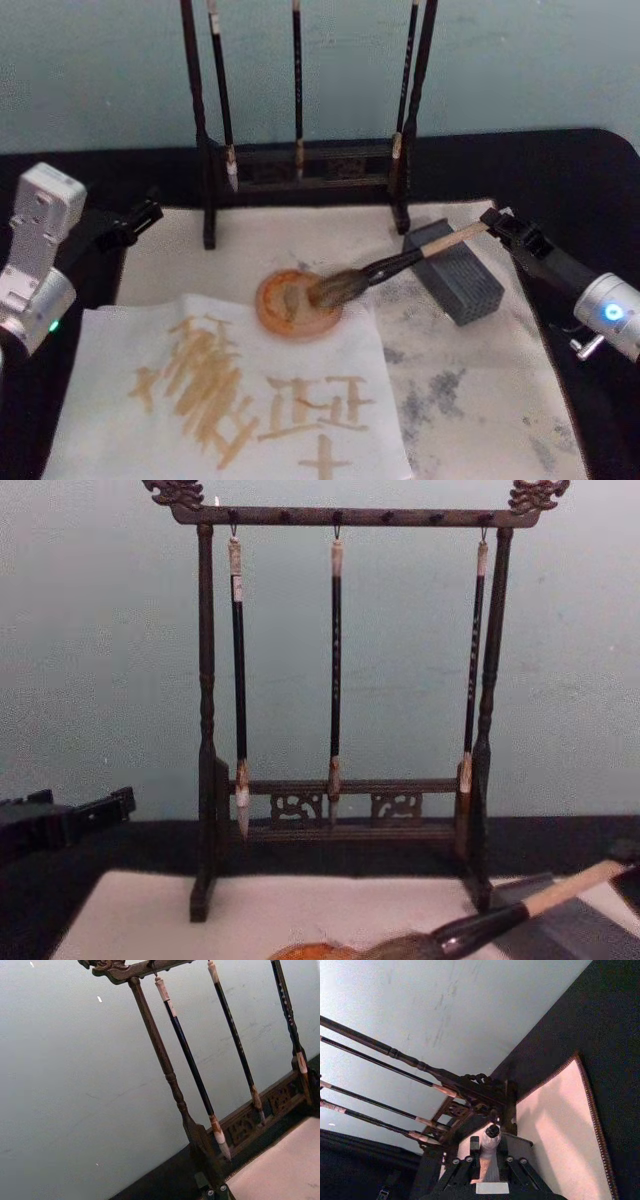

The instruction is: Pick up the brush from the inkstone, write on the paper, then place the brush back to its original position.

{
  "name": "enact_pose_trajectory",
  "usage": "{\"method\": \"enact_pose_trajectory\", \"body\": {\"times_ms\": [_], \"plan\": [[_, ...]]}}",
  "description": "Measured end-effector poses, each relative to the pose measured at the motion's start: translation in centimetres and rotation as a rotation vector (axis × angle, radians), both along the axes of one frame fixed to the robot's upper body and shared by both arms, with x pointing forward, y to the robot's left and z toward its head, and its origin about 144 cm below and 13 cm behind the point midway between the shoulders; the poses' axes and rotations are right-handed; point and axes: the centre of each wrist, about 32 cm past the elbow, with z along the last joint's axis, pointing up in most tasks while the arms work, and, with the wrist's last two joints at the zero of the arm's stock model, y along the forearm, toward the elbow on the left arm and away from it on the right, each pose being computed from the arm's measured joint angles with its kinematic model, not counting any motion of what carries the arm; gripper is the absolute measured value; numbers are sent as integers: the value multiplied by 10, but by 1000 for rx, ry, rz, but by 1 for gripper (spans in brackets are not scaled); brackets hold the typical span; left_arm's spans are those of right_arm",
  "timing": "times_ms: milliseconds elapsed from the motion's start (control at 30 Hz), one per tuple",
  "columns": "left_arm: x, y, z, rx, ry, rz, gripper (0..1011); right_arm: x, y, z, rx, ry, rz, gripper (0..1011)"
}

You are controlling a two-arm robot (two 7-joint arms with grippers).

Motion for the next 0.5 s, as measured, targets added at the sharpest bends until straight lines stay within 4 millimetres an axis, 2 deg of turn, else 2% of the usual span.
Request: {"method": "enact_pose_trajectory", "body": {"times_ms": [33, 500], "plan": [[0, 0, 0, 0, 0, 0, 1002, 0, 0, 0, 0, 0, 0, 187], [0, 0, 0, 0, 0, 0, 1002, 0, 0, 0, 0, 0, 0, 182]]}}
